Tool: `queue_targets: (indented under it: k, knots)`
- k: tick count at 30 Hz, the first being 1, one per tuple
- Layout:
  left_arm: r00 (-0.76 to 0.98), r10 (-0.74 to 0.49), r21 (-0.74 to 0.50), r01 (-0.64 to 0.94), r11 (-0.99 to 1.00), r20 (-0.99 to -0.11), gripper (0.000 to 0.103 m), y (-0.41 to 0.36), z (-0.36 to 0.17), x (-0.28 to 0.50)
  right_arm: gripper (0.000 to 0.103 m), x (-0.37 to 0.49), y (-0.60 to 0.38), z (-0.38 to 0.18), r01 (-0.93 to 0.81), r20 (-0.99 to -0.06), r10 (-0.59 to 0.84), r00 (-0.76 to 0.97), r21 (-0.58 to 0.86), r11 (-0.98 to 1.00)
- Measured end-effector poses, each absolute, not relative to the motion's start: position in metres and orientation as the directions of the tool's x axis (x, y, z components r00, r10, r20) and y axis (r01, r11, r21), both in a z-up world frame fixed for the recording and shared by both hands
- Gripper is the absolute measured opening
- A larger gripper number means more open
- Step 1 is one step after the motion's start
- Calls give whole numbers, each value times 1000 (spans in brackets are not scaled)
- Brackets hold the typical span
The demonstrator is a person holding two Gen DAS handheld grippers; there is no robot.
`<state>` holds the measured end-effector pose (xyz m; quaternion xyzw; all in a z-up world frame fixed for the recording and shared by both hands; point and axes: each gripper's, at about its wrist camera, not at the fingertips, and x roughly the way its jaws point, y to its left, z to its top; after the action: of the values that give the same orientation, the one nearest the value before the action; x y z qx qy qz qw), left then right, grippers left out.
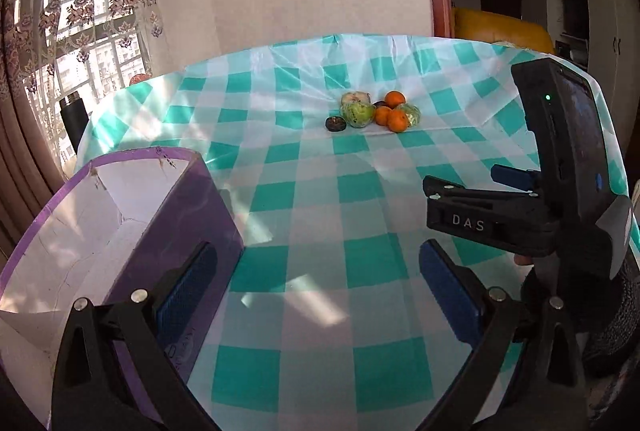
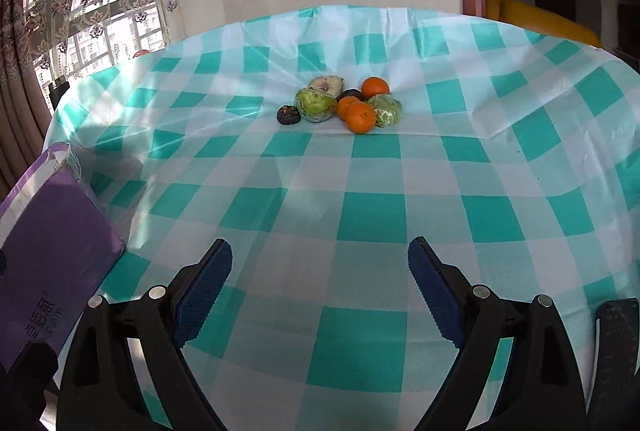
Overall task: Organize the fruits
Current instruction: 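Move both tools back toward the fruit cluster on the table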
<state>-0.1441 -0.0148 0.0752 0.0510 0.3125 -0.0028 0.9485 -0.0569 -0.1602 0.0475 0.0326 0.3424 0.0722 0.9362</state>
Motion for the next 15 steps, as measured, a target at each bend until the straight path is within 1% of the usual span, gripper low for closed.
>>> queue_targets:
  k: [3,6,8,10,12,15]
  knots:
    - [756,-12,39,50,998,-655,101,-19,49,-110,86,-45,-183,39,-36,-660,126,740,149,988]
    - [726,31,88,41,995,-687,101,-32,26,-79,86,-28,-196,35,23,-696,89,713,150,988]
    - [714,31,104,58,993,-699,101,-42,15,-61,86,-20,-204,34,53,-697,68,714,151,987]
    - [682,32,104,64,993,-731,101,-47,11,-44,86,-12,-211,34,87,-694,45,719,154,984]
    - [682,24,89,61,994,-731,101,-49,11,-31,86,-3,-213,34,98,-697,30,716,144,985]
    - [681,-34,20,72,997,-731,101,-44,13,-18,86,12,-207,37,80,-695,6,719,92,993]
